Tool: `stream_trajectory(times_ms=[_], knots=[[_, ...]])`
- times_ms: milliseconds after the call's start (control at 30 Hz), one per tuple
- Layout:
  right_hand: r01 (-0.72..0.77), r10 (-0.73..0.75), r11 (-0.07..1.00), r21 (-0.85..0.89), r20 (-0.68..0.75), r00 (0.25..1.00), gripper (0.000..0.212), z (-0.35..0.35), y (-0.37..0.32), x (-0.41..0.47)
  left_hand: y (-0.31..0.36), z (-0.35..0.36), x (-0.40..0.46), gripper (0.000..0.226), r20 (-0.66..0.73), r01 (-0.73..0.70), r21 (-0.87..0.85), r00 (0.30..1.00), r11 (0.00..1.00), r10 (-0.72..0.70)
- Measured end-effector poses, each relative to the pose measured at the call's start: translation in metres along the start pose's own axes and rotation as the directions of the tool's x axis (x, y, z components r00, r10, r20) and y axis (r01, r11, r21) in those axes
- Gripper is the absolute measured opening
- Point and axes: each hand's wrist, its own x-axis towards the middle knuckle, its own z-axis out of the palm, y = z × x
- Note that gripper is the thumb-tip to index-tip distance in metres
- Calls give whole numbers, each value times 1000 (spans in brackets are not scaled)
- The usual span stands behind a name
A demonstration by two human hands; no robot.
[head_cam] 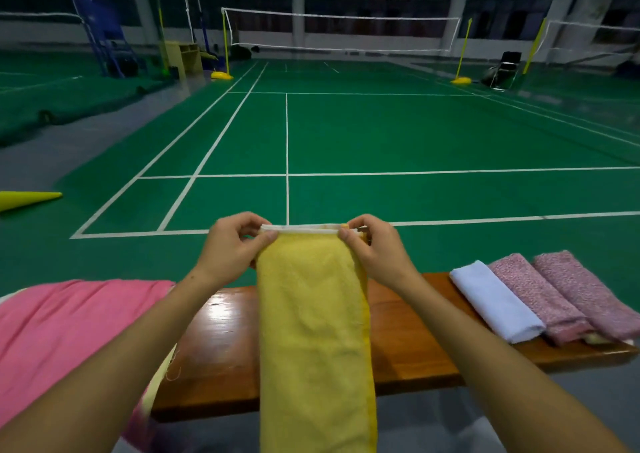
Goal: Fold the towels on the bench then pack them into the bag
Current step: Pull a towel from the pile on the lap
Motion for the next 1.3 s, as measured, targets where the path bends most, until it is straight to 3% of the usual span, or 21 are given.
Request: stream_trajectory(times_ms=[200, 367, 533, 667, 833, 933, 1000, 1100, 1300], knots=[[-167, 185, 975, -145, 118, 976, 23, 74, 83, 43, -96, 48, 46, 9, -55, 265, 141, 964, 954, -260], [-222, 268, 936, -272, 146, 952, 26, 100, 115, 65, -133, 61, 66, 13, -30, 317, 208, 948, 925, -318], [-187, 234, 927, -326, 112, 966, 25, 85, 121, 51, -138, 42, 57, 10, -8, 199, 405, 977, 892, -214], [-130, 171, 962, -240, 163, 972, 20, 64, 101, 2, -107, 33, 11, 7, 140, 86, 365, 979, 927, -146], [23, 34, 989, -145, 380, 924, 16, 61, 88, -82, -91, 40, -69, 7, 424, -33, 267, 902, 963, -87], [280, -137, 935, -219, 505, 852, 19, 63, 94, -117, -99, 42, -98, 19, 489, -109, 329, 869, 938, -70], [390, -183, 878, -277, 558, 809, 25, 62, 96, -131, -106, 36, -110, 29, 491, -188, 385, 871, 904, -29], [388, -150, 872, -300, 589, 794, 40, 59, 98, -147, -117, 27, -124, 34, 558, -337, 452, 829, 826, 33], [387, -124, 866, -317, 614, 779, 71, 56, 96, -156, -119, 24, -132, 52, 613, -444, 498, 788, 745, 60]])
